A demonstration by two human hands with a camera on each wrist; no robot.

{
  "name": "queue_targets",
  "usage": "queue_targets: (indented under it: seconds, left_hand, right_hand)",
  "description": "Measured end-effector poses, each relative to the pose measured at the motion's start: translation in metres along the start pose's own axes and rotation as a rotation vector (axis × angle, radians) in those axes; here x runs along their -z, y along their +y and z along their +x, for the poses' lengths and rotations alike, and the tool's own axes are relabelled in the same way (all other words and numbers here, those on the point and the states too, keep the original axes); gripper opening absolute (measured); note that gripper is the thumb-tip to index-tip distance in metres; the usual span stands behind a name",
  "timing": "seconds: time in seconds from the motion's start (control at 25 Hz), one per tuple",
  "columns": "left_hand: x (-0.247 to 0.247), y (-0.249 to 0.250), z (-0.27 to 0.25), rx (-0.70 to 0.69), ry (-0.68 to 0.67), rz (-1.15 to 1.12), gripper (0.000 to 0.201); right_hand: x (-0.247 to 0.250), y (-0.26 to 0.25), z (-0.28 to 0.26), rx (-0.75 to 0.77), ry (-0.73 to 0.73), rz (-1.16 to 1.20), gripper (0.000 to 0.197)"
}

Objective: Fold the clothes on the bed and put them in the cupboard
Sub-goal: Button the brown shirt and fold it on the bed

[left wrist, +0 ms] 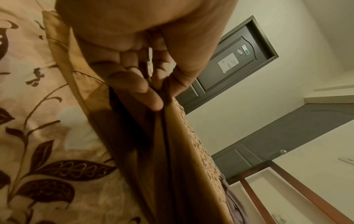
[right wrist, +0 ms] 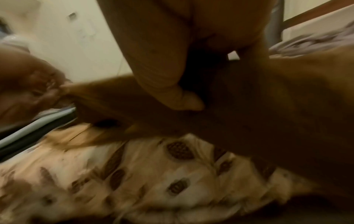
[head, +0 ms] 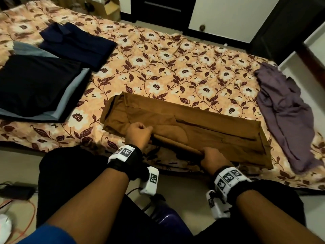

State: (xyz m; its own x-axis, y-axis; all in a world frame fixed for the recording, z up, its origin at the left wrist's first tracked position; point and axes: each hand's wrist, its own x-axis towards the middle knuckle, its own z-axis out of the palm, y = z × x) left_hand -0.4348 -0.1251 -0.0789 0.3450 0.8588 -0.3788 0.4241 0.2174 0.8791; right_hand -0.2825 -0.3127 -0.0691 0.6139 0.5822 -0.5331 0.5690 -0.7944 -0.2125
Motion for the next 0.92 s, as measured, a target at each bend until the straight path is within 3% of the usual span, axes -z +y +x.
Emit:
queue_targets:
  seconds: [0.08, 0.2, 0.28, 0.36, 0.4, 0.44, 0.52, 0.6, 0.64, 0.76, 0.84, 0.92]
  left_hand:
    - [-0.007, 0.005, 0.006, -0.111, -0.043, 0.043, 0.024]
    - [-0.022, 0.020, 0.013, -0.138, -0.291, 0.031, 0.018]
    - [-0.029, 0.027, 0.026, -0.162, -0.404, 0.085, 0.017]
    - [-0.031, 0.025, 0.048, -0.292, -0.414, 0.390, 0.036]
    - [-0.029, 0.022, 0.060, -0.323, -0.393, 0.578, 0.051]
    - [-0.027, 0.018, 0.072, -0.331, -0.358, 0.707, 0.062]
    - [-0.019, 0.011, 0.093, -0.295, -0.278, 0.808, 0.066]
    - [-0.010, 0.004, 0.109, -0.270, -0.249, 0.820, 0.056]
    - [-0.006, 0.003, 0.115, -0.260, -0.254, 0.803, 0.052]
    - [0.007, 0.004, 0.123, -0.231, -0.309, 0.727, 0.055]
    - [0.019, 0.006, 0.131, -0.224, -0.336, 0.804, 0.052]
    - [0.028, 0.011, 0.137, -0.262, -0.274, 1.076, 0.040]
  right_hand:
    - [0.028, 0.022, -0.008, 0.072, -0.003, 0.092, 0.020]
    - [0.074, 0.050, -0.002, 0.116, -0.117, 0.291, 0.012]
    - [0.101, 0.074, 0.026, 0.028, -0.094, 0.132, 0.032]
    - [0.111, 0.093, 0.052, -0.096, 0.112, -0.380, 0.060]
    - [0.109, 0.095, 0.060, -0.117, 0.212, -0.525, 0.055]
    - [0.100, 0.097, 0.068, -0.088, 0.264, -0.524, 0.042]
    - [0.073, 0.097, 0.074, -0.061, 0.185, -0.247, 0.028]
    - [0.042, 0.102, 0.076, -0.074, 0.033, -0.100, 0.042]
    - [0.030, 0.106, 0.077, -0.072, -0.017, -0.147, 0.055]
    - [0.010, 0.111, 0.083, -0.043, 0.014, -0.325, 0.075]
    - [0.014, 0.106, 0.085, 0.006, -0.008, -0.365, 0.056]
    - [0.034, 0.105, 0.086, -0.012, -0.031, -0.408, 0.027]
